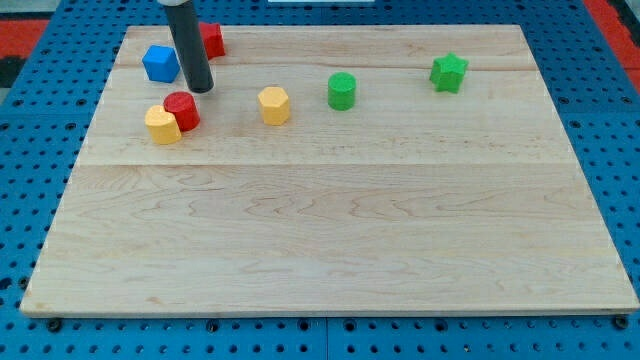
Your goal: Slide the red star closer to the red circle
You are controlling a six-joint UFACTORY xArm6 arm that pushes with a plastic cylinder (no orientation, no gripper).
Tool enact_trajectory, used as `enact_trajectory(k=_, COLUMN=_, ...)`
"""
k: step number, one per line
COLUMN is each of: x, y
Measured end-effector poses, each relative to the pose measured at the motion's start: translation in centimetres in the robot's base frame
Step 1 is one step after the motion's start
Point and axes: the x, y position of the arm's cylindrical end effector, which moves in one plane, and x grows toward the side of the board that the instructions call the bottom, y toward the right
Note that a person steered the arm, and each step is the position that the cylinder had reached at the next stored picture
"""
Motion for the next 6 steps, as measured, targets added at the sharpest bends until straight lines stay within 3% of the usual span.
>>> enact_trajectory(k=2, x=-6.6, y=4.5)
enact_trajectory(k=3, x=-10.4, y=4.1)
enact_trajectory(k=6, x=-10.1, y=-0.9)
